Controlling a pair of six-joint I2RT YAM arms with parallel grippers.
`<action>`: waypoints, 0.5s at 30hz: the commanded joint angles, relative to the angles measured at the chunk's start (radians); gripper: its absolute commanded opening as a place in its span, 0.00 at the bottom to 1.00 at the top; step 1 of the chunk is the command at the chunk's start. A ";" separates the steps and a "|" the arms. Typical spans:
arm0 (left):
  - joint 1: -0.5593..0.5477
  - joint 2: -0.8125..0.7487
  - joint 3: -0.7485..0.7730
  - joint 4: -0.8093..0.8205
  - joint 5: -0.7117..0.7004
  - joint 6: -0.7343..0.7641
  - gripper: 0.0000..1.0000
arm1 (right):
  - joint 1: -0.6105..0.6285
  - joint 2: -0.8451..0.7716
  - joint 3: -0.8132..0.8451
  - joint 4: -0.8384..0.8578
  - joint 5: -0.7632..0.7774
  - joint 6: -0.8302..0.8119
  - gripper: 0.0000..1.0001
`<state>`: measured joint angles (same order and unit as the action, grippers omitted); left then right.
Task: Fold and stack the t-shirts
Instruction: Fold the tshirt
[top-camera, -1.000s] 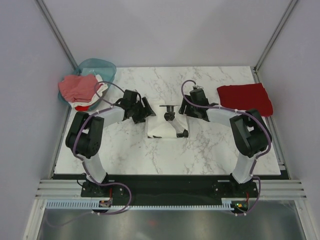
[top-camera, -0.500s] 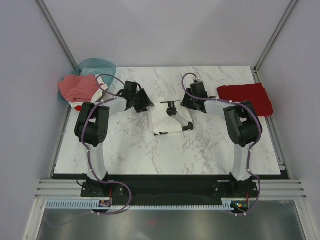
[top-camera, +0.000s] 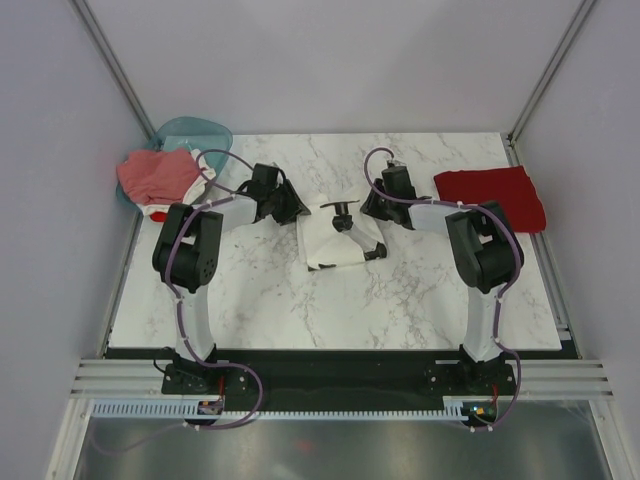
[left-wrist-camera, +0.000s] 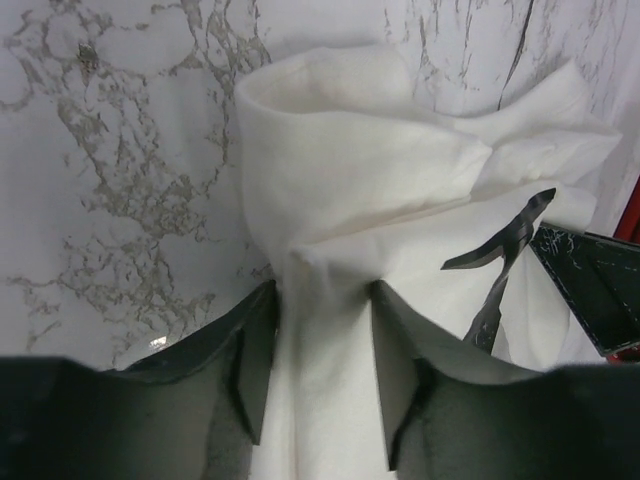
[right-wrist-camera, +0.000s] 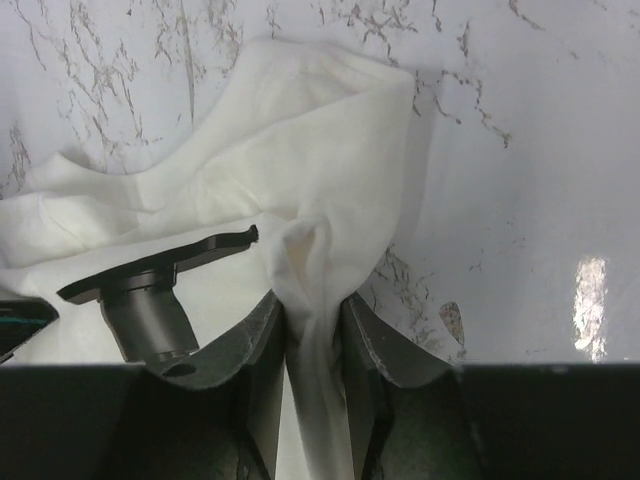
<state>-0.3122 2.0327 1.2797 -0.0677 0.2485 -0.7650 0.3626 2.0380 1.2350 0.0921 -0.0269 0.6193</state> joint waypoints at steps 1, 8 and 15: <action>-0.011 0.009 -0.020 -0.049 -0.046 0.020 0.44 | 0.009 -0.028 -0.046 -0.019 -0.025 0.016 0.34; -0.011 0.003 0.007 -0.083 -0.084 0.046 0.20 | 0.024 -0.056 -0.068 -0.018 -0.039 0.030 0.27; -0.010 -0.012 0.006 -0.096 -0.092 0.053 0.22 | 0.033 -0.133 -0.112 -0.025 0.021 0.022 0.66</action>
<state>-0.3222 2.0354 1.2781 -0.1009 0.2127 -0.7601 0.3908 1.9594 1.1507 0.0990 -0.0395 0.6510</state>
